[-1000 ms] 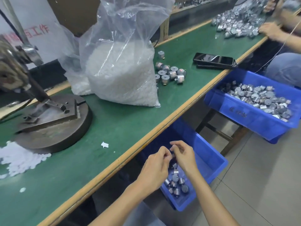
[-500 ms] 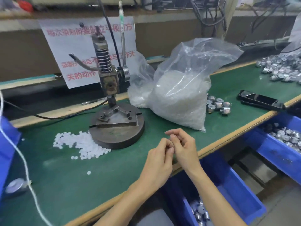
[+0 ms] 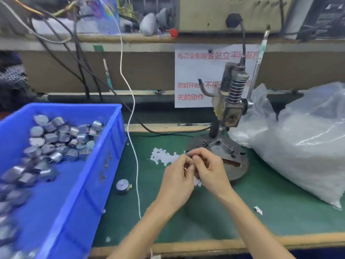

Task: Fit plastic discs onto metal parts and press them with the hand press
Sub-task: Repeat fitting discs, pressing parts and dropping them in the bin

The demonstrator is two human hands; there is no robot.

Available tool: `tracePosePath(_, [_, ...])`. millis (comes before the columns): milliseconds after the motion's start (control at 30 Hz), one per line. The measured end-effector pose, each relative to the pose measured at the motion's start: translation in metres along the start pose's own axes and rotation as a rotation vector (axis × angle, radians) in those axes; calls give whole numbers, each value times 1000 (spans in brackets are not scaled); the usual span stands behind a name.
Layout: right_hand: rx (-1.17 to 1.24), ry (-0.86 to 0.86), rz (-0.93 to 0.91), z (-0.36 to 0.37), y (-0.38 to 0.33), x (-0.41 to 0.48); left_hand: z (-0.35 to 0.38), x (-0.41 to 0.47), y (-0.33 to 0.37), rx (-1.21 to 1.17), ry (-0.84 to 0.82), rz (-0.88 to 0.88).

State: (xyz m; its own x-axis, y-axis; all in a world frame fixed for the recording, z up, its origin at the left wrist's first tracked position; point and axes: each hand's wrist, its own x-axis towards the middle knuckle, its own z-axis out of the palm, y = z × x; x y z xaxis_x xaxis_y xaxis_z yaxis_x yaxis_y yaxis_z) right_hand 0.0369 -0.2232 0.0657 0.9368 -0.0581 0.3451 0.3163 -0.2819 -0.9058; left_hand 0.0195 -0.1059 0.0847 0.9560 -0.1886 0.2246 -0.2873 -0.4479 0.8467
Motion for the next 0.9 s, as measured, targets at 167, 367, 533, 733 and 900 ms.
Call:
tracePosePath(167, [30,-156,-116,50,-35,25,-59,4,6,297,150,-122])
tracePosePath(367, [112,-360,-249,113,-74,41,-158,10,29,468,397,-116])
tracePosePath(533, [28,-544,-379,143,-87,35,-219,41,-26,585,335,-274])
tracePosePath(733, [-67,-569,-380,147,-70,34,-212,47,-119,806,-208,-388])
tracePosePath(900, [-22,-560,-377,148,-62,31,-199,52,-146,1019,-361,-424])
